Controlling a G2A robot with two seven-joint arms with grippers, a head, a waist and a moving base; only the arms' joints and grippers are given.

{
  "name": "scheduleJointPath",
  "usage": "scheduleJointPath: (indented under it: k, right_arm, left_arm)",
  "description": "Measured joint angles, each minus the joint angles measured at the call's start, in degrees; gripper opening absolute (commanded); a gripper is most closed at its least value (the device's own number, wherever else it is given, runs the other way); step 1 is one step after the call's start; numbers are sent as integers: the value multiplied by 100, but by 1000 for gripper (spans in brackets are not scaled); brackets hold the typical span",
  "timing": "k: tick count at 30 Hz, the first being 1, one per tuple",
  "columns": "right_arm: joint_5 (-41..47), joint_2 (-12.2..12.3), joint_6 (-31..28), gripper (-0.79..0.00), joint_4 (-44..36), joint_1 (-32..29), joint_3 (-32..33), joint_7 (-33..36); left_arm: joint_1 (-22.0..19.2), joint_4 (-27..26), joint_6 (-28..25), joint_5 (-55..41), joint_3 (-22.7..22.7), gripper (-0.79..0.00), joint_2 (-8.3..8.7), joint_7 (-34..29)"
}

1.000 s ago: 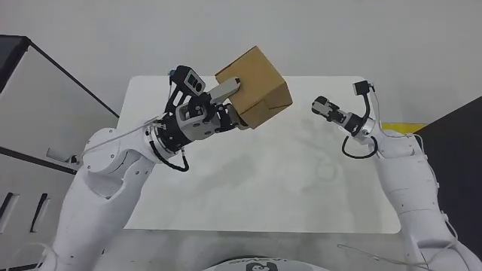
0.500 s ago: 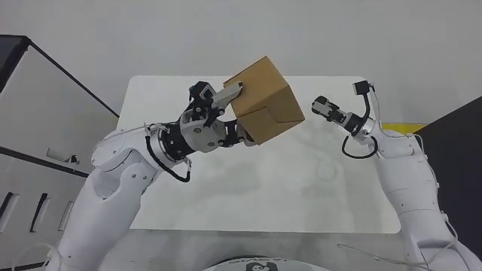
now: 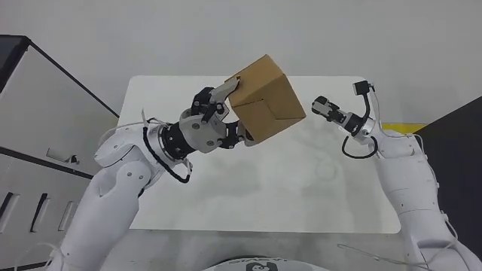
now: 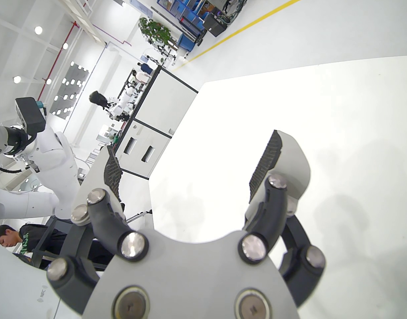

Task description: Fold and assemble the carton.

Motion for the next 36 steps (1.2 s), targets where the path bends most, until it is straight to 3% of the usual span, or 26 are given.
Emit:
scheduleJointPath:
  k: [11,36]
  right_arm:
    - [0,0,0,0,0,0,0,0]
    - [0,0,0,0,0,0,0,0]
  left_arm:
    - [76,18,-52,-1724,252,-785,-133,114]
    - [195,-57,194,-3042,499,-785,-291,310]
